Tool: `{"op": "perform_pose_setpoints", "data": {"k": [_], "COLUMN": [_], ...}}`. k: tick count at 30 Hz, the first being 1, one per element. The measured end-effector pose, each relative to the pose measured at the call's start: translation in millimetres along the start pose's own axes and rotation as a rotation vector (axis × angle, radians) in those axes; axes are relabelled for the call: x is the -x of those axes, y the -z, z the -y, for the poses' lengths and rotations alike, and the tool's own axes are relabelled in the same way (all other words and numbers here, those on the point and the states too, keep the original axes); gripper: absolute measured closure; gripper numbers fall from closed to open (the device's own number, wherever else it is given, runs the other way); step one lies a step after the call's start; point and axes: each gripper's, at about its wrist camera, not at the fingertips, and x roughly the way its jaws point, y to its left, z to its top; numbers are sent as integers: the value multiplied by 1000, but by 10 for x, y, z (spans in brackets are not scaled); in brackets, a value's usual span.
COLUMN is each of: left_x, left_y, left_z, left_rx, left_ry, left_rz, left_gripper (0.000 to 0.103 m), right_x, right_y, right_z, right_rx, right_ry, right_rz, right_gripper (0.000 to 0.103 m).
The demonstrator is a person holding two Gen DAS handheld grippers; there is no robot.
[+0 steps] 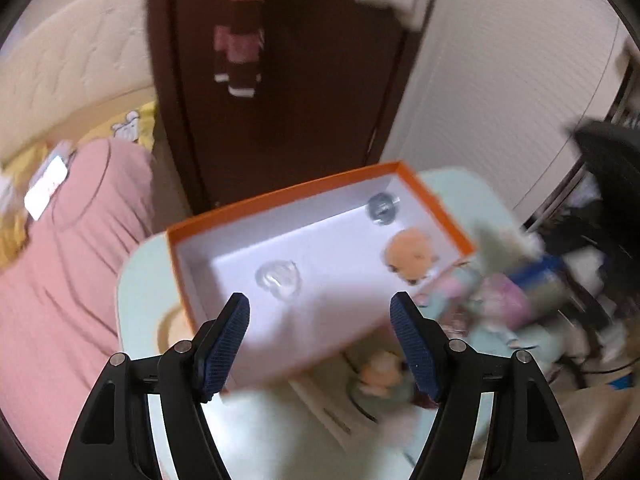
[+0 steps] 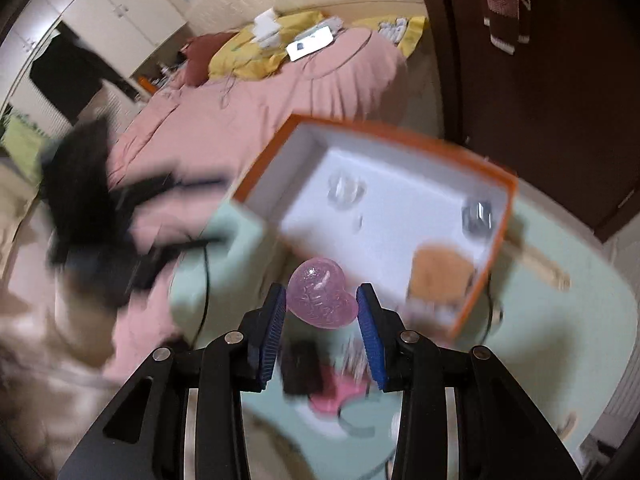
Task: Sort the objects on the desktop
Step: 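Set the pink heart down with right gripper while left gripper grasps the clear heart, then place the clear heart on table with left gripper while right gripper reaches into box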
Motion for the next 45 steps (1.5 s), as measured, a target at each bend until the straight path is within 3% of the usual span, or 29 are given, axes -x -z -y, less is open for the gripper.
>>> {"op": "perform_pose_setpoints", "data": {"k": [3, 7, 11, 15, 19, 21, 23, 31, 36, 45], "left_x": [-352, -761, -909, -980, -1079, -1082, -1074, -808, -165, 46], "left_y": [-165, -309, -350, -376, -332, -341, -338, -354, -296, 515], "left_z": [-21, -71, -88, -81, -86, -112, -125, -135, -42, 12], "left_rx": [-23, -29, -43, -58, -72, -58, -57, -30, -9, 66], "left_ry": [-46, -107, -163, -165, -150, -131, -130, -89, -33, -32], "left_rz": [-102, -224, -265, -297, -338, -340, -332, -243, -113, -133], "left_gripper": [40, 40, 40, 40, 56, 58, 67, 67, 67, 67], "right_x": [-48, -180, -302, -422, -543, -507, -455, -245, -98, 199], "right_y": [399, 773, 815, 838, 861, 857, 850, 819, 777, 573], "right_z": [-34, 23, 27, 28, 28, 38, 50, 101, 170, 432], "right_rx": [27, 18, 19, 22, 25, 17, 7, -23, -61, -197], "right_ry": [45, 86, 108, 131, 154, 144, 130, 117, 101, 142], "right_rz": [-58, -110, -107, -101, -95, -74, -50, 19, 71, 160], "right_gripper": [65, 65, 65, 64, 64, 64, 64, 64, 64, 64]}}
